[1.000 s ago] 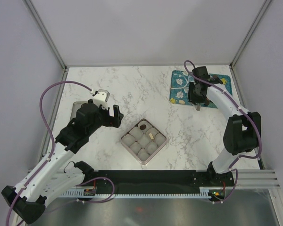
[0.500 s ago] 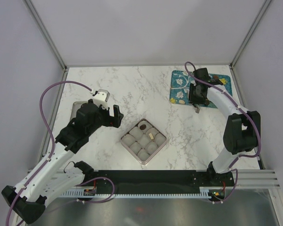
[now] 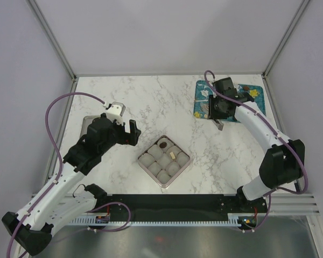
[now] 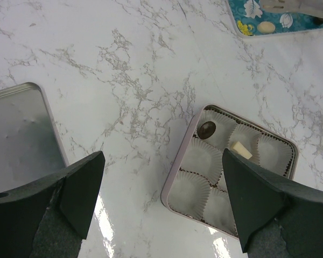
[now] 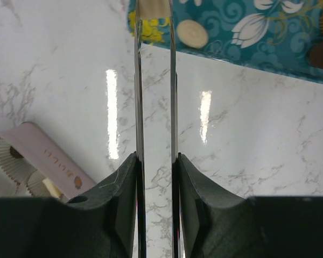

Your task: Pack the chocolate

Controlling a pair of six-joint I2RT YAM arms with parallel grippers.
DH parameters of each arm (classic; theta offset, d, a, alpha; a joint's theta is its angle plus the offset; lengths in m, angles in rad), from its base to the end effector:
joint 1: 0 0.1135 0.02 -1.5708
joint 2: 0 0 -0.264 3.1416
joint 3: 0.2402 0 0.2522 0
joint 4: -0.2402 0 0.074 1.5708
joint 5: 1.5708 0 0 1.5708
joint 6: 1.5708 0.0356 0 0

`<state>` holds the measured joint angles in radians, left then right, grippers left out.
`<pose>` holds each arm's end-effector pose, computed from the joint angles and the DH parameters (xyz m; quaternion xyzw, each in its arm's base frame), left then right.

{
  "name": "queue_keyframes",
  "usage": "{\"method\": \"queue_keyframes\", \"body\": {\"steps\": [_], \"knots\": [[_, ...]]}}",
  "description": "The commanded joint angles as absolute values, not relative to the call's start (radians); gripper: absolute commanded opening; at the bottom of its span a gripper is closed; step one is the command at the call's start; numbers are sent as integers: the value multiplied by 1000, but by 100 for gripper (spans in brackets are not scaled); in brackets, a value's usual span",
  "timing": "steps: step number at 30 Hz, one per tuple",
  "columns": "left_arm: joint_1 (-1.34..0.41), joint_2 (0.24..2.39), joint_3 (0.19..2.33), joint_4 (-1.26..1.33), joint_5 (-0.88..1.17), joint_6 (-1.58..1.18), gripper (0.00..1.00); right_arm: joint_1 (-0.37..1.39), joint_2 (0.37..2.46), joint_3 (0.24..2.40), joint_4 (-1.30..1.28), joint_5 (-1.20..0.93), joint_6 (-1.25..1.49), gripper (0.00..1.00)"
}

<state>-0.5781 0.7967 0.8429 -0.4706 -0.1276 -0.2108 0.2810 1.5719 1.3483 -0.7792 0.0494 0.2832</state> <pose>0.1507 -0.0929 0.3285 0.1191 0.8307 -0.1585 0.5202 0.3189 0.0902 0.2893 0.0080 0.9596 0.0552 0.2756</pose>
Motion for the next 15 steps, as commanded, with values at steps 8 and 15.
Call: {"method": "queue_keyframes", "body": {"steps": [8,15], "knots": [[-578,793,864,-451,-133,-204,98,564,1364,1312,-839,-86,308,32],[-578,775,861,-451,-169,-204,98,832,1338,1238,-815,-63,403,32]]}}
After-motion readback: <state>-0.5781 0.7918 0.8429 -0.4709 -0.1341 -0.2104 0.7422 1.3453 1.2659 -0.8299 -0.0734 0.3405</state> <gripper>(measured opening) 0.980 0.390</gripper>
